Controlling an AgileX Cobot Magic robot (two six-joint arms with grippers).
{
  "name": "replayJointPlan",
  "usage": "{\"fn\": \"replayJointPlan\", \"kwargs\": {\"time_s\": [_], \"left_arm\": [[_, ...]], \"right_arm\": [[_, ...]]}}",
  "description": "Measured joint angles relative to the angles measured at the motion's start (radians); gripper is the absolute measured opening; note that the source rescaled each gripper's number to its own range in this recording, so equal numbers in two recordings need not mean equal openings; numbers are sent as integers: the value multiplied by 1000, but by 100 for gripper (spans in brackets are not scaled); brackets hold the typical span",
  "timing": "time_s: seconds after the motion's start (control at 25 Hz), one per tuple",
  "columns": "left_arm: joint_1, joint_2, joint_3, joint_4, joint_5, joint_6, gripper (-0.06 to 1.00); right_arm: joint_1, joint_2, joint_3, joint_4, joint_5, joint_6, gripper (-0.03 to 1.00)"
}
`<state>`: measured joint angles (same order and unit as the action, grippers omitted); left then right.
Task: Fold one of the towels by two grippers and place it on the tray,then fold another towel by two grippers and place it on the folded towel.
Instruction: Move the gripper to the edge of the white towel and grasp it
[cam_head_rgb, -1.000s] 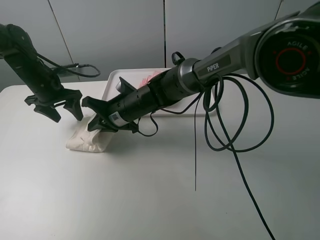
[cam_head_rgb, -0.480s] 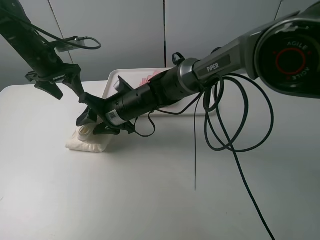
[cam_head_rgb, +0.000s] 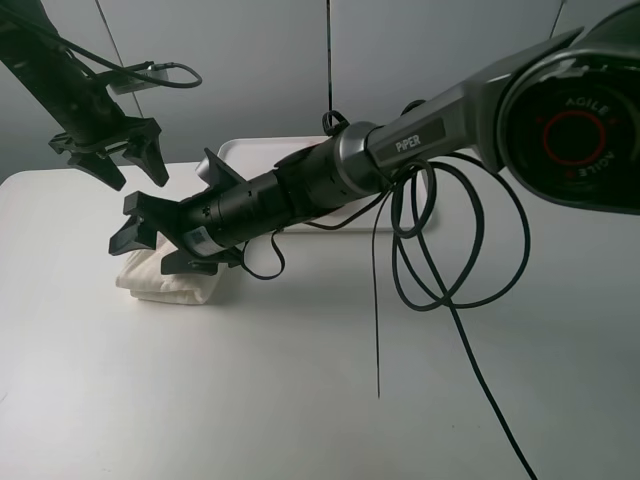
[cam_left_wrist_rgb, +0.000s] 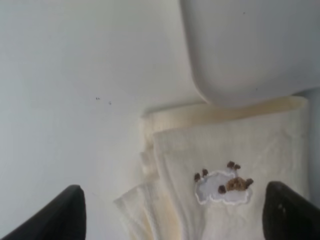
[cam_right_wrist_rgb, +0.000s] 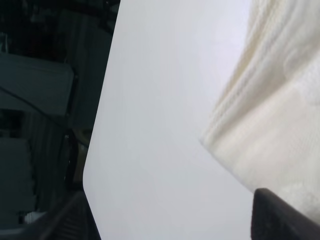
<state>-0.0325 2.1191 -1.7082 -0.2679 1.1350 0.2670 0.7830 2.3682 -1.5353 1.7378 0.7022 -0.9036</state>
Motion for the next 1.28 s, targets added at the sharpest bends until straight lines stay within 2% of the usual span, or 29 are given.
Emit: {"fn": "replayJointPlan", "kwargs": {"time_s": [0.12, 0.24, 0.44, 0.56, 0.84, 1.28], "left_arm": [[0, 0, 0, 0, 0, 0, 93], [0, 0, 0, 0, 0, 0, 93], [0, 0, 0, -18, 0, 10, 93], [0, 0, 0, -31, 0, 20, 93], [0, 0, 0, -41, 2, 24, 93], [0, 0, 0, -45, -2, 27, 93]], "right_arm": [[-21, -8, -4, -6, 0, -1, 83], [-48, -48, -4, -98, -16, 30, 83], [-101, -77, -7, -411, -55, 323, 83], [-105, -66, -7, -515, -58, 434, 83], [-105, -9, -23, -525, -80, 492, 83], [-105, 35, -53, -477, -86, 492, 83]]}}
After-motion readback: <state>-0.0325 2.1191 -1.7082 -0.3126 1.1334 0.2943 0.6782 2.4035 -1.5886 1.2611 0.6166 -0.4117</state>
